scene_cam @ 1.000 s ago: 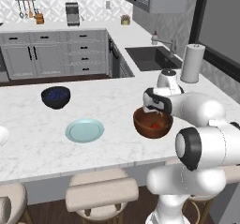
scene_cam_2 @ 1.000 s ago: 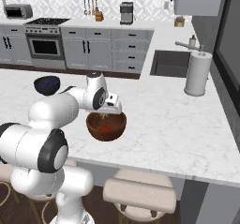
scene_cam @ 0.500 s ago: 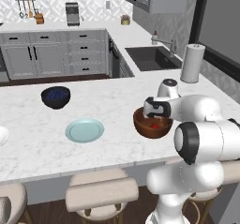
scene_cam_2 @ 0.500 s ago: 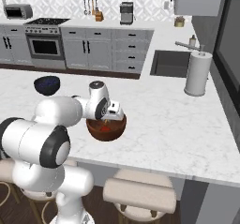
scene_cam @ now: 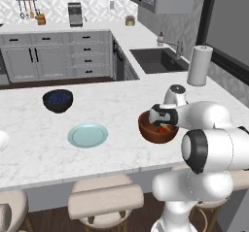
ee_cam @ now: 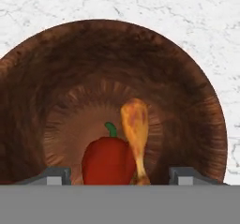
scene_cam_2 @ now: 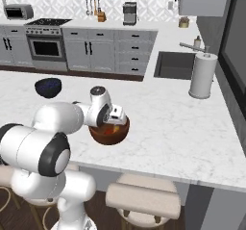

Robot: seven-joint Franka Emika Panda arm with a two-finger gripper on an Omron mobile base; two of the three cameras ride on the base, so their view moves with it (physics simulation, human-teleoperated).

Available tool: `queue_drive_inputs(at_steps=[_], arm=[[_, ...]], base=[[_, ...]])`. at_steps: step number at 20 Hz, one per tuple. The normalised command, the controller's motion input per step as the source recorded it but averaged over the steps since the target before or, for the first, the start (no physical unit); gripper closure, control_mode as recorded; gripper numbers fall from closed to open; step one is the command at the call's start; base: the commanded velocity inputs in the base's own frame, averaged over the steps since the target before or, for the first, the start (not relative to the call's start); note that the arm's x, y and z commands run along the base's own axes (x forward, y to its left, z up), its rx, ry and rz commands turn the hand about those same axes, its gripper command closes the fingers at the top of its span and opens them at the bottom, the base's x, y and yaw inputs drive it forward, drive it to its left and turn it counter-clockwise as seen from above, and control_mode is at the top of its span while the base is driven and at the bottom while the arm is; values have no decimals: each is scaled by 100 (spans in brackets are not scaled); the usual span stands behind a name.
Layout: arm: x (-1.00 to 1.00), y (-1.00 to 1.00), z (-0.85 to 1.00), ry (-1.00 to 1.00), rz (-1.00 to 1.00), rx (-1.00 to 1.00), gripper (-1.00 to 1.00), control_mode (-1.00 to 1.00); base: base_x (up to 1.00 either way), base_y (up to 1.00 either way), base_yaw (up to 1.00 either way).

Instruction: Pick the chicken drumstick and bell pepper from their plates and place them in the bowl. Then put the bowl in the fridge.

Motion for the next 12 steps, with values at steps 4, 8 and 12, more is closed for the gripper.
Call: queue_drive_inputs(at_steps=[4, 8, 12], arm=[[-1, -2, 80, 5, -2, -7, -100, -100], [-5, -51, 31, 12, -18, 2, -100, -100], [4, -63, 0, 7, -4, 12, -100, -100]], base=[[0, 0, 0], [0, 0, 0], [0, 0, 0]])
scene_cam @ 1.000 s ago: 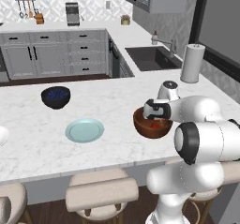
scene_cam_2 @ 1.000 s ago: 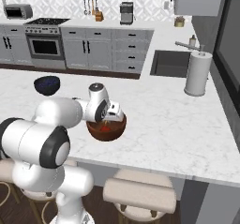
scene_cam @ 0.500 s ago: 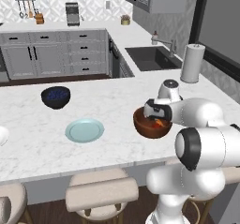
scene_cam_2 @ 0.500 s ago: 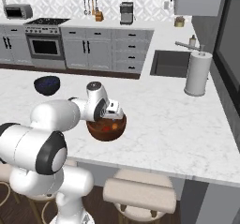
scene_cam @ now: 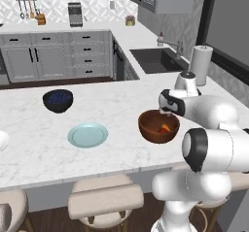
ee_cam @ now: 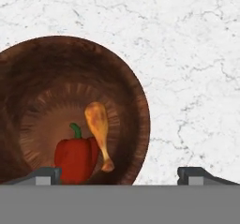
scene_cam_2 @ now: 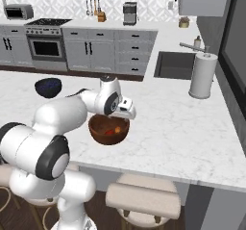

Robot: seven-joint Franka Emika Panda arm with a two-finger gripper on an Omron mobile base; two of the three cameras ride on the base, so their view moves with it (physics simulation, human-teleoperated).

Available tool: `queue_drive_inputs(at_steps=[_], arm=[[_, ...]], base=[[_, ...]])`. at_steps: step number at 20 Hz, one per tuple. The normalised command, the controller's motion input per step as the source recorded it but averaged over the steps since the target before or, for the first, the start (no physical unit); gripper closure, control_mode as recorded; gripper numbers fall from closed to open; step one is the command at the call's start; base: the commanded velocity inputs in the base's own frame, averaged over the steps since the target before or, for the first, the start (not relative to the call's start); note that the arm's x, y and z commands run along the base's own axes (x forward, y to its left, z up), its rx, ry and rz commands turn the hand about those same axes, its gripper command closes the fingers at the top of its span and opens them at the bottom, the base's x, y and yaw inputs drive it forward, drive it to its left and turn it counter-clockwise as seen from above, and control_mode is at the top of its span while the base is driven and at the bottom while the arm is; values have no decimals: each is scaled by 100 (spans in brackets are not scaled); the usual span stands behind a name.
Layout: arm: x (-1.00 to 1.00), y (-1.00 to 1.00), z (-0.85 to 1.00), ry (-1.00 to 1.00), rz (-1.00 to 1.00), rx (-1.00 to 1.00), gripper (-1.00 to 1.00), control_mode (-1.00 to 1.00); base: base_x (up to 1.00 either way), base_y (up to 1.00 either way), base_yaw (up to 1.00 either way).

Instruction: Pick the chicken drumstick and bell pepper from their plates and place them in the bowl. Then put the bowl in the fridge.

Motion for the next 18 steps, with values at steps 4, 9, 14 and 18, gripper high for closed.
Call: queue_drive_inputs(at_steps=[4, 9, 14, 18], arm=[[-8, -16, -16, 0, 1, 6, -100, -100], [-3, -5, -41, 4, 0, 2, -100, -100], [0, 0, -32, 2, 0, 2, -100, -100], [0, 0, -20, 0, 0, 3, -100, -100]], base=[[0, 0, 0], [0, 0, 0], [0, 0, 0], [0, 0, 0]])
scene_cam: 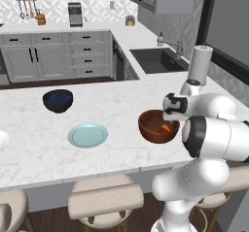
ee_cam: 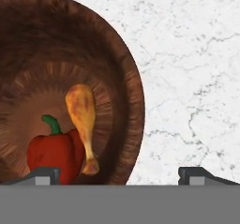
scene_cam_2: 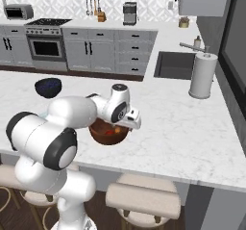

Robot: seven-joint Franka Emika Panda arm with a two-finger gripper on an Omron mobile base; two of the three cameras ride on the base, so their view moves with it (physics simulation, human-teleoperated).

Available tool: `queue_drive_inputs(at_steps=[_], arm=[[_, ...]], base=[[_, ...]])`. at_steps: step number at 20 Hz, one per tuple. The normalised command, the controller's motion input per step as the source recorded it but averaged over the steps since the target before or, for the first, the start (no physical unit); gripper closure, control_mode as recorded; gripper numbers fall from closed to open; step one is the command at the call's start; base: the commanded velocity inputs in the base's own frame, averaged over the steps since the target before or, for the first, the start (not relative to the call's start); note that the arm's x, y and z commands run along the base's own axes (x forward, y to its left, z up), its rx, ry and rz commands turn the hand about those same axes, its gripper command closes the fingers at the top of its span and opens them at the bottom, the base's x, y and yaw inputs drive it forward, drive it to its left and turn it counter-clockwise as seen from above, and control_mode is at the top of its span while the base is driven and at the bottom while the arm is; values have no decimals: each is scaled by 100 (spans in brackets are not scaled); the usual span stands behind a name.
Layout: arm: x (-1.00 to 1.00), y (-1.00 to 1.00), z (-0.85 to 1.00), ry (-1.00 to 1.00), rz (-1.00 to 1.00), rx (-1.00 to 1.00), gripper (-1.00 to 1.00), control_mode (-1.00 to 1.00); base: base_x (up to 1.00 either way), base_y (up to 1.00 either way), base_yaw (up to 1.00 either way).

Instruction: Pick the chicken drumstick and bell pepper from their plates and place them in the bowl. Then put the bowl in the fridge.

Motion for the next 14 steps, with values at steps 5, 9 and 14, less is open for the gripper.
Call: queue_drive_inputs(at_steps=[5, 9, 14], arm=[[0, -12, -24, 0, 0, 2, -100, -100], [0, -5, -16, 0, 0, 1, -100, -100], [2, 0, -22, 0, 0, 0, -100, -100]], base=[[0, 0, 0], [0, 0, 0], [0, 0, 0]])
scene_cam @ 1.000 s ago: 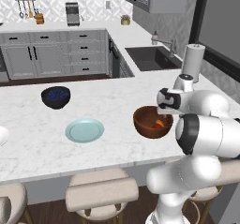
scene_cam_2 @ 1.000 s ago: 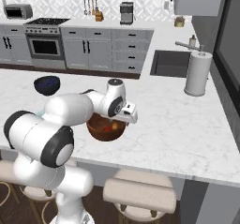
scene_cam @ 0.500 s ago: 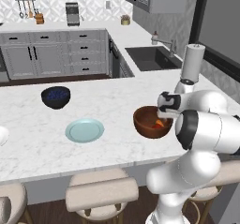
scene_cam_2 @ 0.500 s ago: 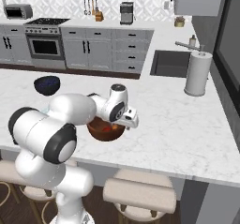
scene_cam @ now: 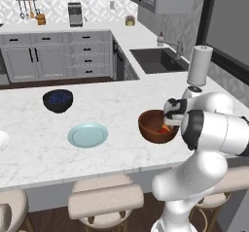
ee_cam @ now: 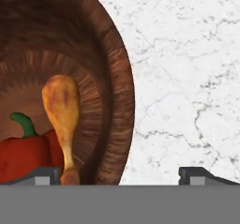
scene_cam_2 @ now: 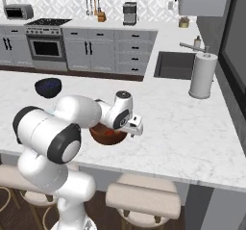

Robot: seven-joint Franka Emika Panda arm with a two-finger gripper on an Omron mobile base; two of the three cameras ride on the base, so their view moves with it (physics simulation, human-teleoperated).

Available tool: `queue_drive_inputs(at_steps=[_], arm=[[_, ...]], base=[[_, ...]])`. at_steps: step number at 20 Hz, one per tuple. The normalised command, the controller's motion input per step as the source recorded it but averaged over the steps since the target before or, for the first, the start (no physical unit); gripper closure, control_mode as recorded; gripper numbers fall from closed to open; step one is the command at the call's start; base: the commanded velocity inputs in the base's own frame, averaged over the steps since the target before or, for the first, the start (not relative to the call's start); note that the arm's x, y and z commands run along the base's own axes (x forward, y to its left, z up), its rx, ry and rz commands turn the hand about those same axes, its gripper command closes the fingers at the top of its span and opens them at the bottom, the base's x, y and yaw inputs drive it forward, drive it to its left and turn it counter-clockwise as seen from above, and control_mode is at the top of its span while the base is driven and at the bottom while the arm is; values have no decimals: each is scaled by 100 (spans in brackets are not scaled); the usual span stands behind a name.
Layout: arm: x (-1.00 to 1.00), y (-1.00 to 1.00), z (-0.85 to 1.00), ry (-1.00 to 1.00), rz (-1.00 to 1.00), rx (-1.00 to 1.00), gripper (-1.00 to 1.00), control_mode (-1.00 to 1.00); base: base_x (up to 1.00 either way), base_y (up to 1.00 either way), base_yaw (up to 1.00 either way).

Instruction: Pick the chicken drumstick and bell pepper from their plates and place them in the bowl. Then put the bowl in the fridge.

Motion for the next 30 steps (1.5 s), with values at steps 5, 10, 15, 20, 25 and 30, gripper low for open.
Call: queue_drive_inputs(at_steps=[5, 10, 15, 20, 25, 30], arm=[[6, 0, -21, 0, 0, 0, -100, -100], [0, 0, -6, -1, 0, 0, -100, -100], [0, 11, 0, -4, 0, 0, 100, -100], [0, 17, -8, -1, 0, 0, 100, -100], [-15, 9, 6, -6, -8, 3, 100, -100], [-69, 28, 69, -10, -35, 6, 100, -100]], base=[[0, 0, 0], [0, 0, 0], [0, 0, 0], [0, 0, 0], [0, 0, 0], [0, 0, 0]])
